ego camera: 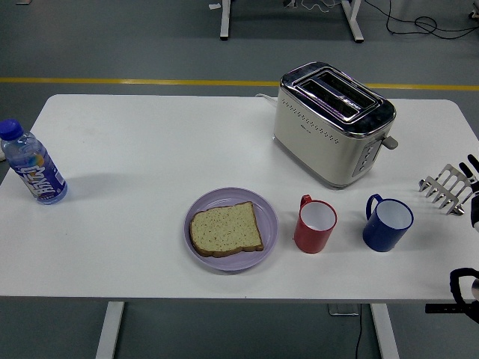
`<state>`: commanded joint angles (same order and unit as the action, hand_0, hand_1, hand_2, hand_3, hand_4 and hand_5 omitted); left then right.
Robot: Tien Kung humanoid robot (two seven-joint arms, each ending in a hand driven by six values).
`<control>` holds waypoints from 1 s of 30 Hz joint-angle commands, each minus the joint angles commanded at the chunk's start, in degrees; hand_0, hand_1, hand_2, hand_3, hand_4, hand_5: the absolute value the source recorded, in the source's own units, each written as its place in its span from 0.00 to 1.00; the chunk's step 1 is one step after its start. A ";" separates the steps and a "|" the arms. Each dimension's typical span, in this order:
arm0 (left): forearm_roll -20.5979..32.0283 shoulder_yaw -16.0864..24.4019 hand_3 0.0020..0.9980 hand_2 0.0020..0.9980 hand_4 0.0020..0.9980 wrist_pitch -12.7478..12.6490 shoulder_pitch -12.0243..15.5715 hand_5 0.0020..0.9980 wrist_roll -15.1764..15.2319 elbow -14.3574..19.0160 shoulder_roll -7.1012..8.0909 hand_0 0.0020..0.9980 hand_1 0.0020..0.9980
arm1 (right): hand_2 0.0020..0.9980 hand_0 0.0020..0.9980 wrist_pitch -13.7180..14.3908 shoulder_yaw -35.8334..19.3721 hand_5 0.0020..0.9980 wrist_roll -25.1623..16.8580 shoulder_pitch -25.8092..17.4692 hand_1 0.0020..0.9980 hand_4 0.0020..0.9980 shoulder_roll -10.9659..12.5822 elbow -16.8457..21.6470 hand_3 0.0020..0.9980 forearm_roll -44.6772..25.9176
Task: Pick up the cup,pour liquid into bread,place the cup on the desk
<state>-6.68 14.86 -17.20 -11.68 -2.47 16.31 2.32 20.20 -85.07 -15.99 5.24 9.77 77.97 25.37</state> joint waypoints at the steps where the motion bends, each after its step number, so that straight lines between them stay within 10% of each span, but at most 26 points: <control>1: 0.02 -0.01 0.55 0.70 0.25 0.00 0.00 1.00 0.01 0.00 0.00 0.68 0.69 | 0.65 0.65 0.01 0.00 0.12 0.00 -0.01 0.57 0.72 0.00 -0.01 0.60 0.03; 13: -0.02 0.06 0.55 0.70 0.25 -0.02 -0.08 1.00 -0.04 0.00 -0.05 0.68 0.69 | 0.66 0.66 1.17 0.30 0.15 -0.36 -0.16 0.58 0.73 0.42 0.49 0.61 2.78; 30: -0.11 0.06 0.55 0.70 0.25 0.03 -0.25 1.00 -0.04 0.04 -0.01 0.68 0.69 | 0.90 0.89 11.58 4.84 0.16 1.64 -2.51 0.80 0.97 2.74 2.60 0.89 36.07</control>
<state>-6.78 14.92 -17.17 -11.93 -2.51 16.35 2.31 31.78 -80.23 -14.35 2.73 12.50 80.57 61.44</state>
